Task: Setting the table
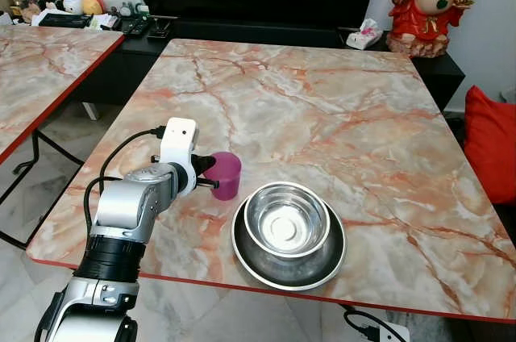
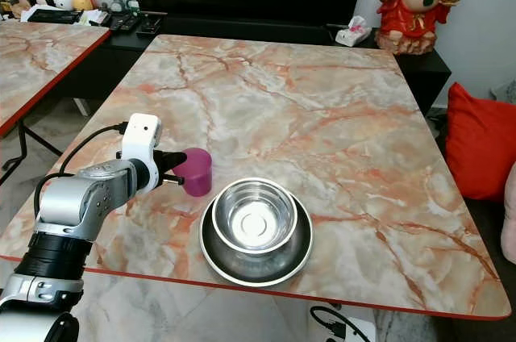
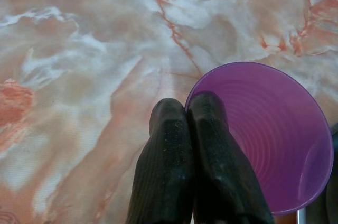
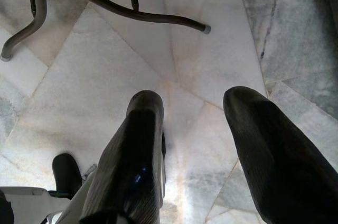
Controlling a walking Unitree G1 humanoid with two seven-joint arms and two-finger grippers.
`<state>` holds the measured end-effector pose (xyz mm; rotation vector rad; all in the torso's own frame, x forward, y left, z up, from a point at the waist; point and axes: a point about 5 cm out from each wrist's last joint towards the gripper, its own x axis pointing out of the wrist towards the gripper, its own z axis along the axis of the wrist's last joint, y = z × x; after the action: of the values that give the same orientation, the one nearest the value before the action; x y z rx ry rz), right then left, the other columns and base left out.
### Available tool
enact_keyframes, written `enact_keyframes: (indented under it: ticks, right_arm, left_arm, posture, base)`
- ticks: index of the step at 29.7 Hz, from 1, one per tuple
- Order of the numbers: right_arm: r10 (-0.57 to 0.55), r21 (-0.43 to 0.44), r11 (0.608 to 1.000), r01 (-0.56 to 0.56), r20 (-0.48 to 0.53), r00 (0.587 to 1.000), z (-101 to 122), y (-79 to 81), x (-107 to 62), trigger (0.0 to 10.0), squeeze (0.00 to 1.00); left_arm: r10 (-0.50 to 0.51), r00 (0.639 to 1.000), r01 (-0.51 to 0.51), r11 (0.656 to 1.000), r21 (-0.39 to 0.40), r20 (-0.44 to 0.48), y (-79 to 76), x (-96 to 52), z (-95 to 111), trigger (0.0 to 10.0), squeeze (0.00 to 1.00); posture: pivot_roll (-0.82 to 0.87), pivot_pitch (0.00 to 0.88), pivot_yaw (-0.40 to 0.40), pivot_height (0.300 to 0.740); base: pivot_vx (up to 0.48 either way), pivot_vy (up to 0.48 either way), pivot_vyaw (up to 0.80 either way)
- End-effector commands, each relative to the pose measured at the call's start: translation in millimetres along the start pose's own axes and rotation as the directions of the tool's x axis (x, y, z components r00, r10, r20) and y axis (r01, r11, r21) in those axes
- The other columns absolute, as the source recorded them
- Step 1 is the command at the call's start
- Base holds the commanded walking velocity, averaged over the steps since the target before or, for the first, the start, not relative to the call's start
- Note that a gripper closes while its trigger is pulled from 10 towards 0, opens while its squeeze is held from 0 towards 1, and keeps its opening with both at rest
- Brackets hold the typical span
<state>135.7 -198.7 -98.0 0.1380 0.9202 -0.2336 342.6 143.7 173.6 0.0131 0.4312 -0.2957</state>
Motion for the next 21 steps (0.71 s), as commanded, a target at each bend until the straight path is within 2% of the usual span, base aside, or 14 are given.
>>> enact_keyframes:
  ticks: [1, 11, 12, 13, 14, 21]
  right_arm:
    - [-0.002, 0.003, 1.000, 0.002, -0.004, 1.000, -1, -1.4, -0.5, 10.0, 0.00]
    - [0.002, -0.002, 1.000, -0.002, -0.013, 1.000, -2, -2.1, -0.6, 10.0, 0.00]
    - [0.002, 0.001, 1.000, -0.002, -0.014, 1.000, -3, -1.9, -0.7, 10.0, 0.00]
    - [0.002, 0.002, 1.000, -0.002, -0.013, 1.000, -2, -1.9, -0.6, 10.0, 0.00]
    - [0.003, 0.000, 1.000, -0.003, -0.016, 1.000, -2, -1.8, -0.6, 10.0, 0.00]
    - [0.014, -0.004, 1.000, -0.014, -0.016, 1.000, -2, 0.7, -0.2, 10.0, 0.00]
  left_arm:
    - [0.001, 1.000, -0.001, 1.000, 0.024, 0.002, -3.2, -1.5, 4, 10.0, 1.00]
    - [0.012, 1.000, -0.013, 1.000, 0.013, 0.029, -3.4, -1.9, 9, 10.0, 1.00]
    - [0.011, 0.999, -0.011, 1.000, 0.009, 0.045, -3.8, -3.0, 12, 10.0, 0.21]
    - [0.010, 0.998, -0.010, 1.000, 0.008, 0.054, -4.1, -3.6, 14, 10.0, 0.21]
    - [0.015, 0.997, -0.016, 1.000, 0.013, 0.078, -4.3, -4.7, 18, 10.0, 0.00]
    - [0.029, 0.986, -0.037, 0.998, 0.047, 0.163, -5.4, -13.2, 36, 10.0, 0.00]
  posture:
    - [0.12, 0.000, -0.022, 0.740]
    - [0.12, 0.000, -0.029, 0.740]
    - [0.12, 0.000, -0.031, 0.740]
    - [0.12, 0.000, -0.032, 0.740]
    - [0.12, 0.000, -0.035, 0.740]
    - [0.12, 0.000, -0.039, 0.740]
  base:
    - [0.000, 0.000, 0.00]
    - [0.000, 0.000, 0.00]
    - [0.000, 0.000, 0.00]
    - [0.000, 0.000, 0.00]
    - [0.000, 0.000, 0.00]
    - [0.000, 0.000, 0.00]
